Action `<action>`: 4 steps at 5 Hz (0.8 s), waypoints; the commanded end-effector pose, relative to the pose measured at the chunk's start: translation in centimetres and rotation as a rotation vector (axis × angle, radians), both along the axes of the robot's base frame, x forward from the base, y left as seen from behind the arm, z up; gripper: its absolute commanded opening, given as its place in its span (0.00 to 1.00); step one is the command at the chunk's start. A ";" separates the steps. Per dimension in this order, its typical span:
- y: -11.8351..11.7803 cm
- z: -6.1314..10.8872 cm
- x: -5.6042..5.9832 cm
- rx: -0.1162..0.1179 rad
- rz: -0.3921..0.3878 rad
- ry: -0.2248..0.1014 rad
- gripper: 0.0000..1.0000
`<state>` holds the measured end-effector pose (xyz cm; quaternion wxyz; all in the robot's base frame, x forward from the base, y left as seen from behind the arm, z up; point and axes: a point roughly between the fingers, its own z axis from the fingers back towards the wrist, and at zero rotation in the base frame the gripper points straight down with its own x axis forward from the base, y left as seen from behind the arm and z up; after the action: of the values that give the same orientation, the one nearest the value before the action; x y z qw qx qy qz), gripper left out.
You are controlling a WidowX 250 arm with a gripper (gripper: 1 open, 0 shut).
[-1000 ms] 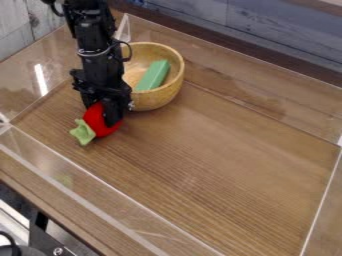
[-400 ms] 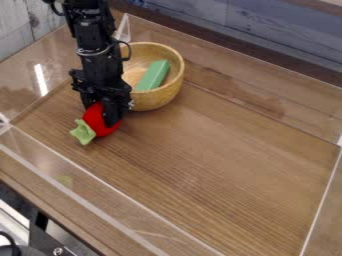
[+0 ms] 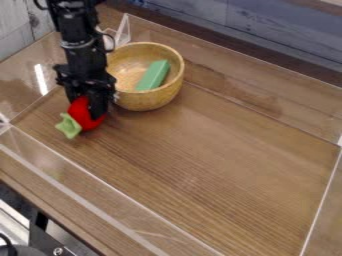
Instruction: Move the red object to the left side of the table
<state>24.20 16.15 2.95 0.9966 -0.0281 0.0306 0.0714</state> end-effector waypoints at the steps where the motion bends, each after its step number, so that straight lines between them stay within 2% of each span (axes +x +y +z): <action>1: 1.0 0.4 1.0 0.027 0.007 -0.033 0.00; 4: 1.5 -0.5 1.3 0.027 0.014 -0.008 0.00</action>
<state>25.22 17.10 2.01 0.9963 -0.0249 0.0352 0.0739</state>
